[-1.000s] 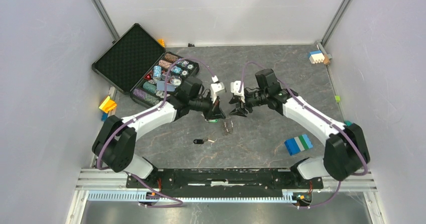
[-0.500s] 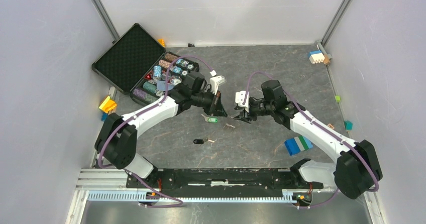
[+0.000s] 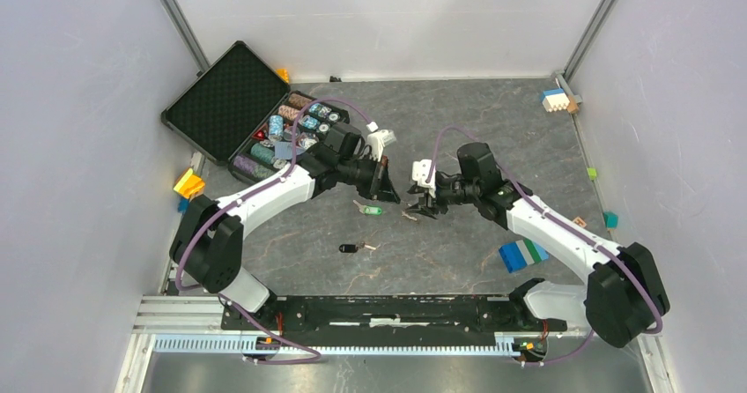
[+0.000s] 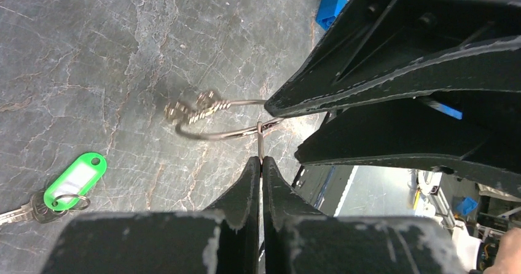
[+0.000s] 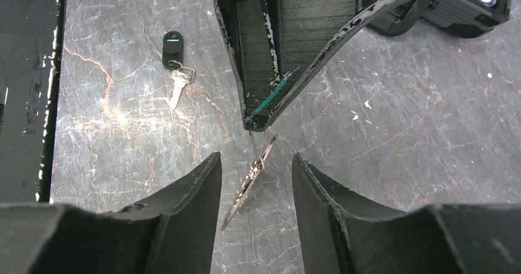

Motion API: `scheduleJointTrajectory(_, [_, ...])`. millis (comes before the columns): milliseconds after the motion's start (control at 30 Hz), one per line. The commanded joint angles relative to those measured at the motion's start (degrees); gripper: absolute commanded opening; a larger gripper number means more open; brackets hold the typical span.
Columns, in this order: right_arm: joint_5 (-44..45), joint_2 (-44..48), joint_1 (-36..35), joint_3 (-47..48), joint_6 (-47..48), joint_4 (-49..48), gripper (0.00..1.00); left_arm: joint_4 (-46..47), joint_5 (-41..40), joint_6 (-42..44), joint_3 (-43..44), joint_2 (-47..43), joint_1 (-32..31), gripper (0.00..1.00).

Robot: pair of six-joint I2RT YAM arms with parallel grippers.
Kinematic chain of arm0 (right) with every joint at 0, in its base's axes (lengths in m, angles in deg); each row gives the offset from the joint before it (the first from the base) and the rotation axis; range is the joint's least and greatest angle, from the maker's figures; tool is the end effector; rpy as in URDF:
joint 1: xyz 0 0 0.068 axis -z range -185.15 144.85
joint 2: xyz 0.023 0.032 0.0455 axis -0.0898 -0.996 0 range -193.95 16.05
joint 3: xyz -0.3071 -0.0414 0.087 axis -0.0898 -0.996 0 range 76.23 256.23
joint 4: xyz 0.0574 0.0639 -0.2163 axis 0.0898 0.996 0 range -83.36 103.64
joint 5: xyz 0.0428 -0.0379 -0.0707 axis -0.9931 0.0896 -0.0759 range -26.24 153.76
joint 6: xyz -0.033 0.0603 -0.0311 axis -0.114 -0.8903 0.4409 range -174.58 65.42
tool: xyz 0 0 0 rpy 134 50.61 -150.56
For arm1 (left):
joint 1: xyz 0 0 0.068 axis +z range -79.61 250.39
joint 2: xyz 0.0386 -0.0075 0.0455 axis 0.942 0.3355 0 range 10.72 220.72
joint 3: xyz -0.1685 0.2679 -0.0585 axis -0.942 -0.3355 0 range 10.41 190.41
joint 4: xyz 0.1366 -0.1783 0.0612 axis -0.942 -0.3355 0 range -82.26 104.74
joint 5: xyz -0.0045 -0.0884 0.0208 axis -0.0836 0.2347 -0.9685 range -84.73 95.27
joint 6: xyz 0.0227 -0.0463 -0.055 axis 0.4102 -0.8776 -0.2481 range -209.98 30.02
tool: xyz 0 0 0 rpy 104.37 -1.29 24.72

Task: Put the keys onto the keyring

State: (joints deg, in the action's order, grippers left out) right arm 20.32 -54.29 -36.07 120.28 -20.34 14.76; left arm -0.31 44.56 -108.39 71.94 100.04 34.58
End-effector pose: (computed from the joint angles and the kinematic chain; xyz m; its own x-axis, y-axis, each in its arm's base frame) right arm 0.1765 0.1568 0.3007 0.0829 -0.4265 -0.9007 -0.9835 0.1106 -0.1429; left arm 0.2392 -0.2223 0.2974 -0.7851 0.2651 -0.5598 0.6128 0.4634 -0.6401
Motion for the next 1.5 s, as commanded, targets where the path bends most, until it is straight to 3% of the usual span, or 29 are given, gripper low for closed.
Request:
scheduleJointTrajectory(0, [-1.82, -1.19, -0.27, -1.02, -1.4, -3.2, 0.51, 2.91, 2.33, -5.05, 1.51, -0.49, -0.14, 0.02])
scheduleJointTrajectory(233, [-1.26, -2.0, -0.28, -1.6, -2.44, -4.81, 0.49, 5.4, 4.14, -7.52, 0.62, -0.93, -0.15, 0.02])
scheduleJointTrajectory(667, [0.71, -1.03, -0.28, -2.13, -2.14, -5.76, 0.35, 6.88, 5.36, -8.51, -0.1, -0.77, -0.14, 0.02])
scheduleJointTrajectory(1167, [3.6, -0.1, -0.28, -2.83, -2.07, -7.04, 0.25, 6.79, 5.5, -8.73, -0.45, -0.6, 0.12, 0.02])
scheduleJointTrajectory(1467, [3.49, 1.04, -0.24, -3.4, -2.85, -7.72, 0.29, 7.15, 5.67, -10.6, -0.11, 0.47, 0.44, 0.02])
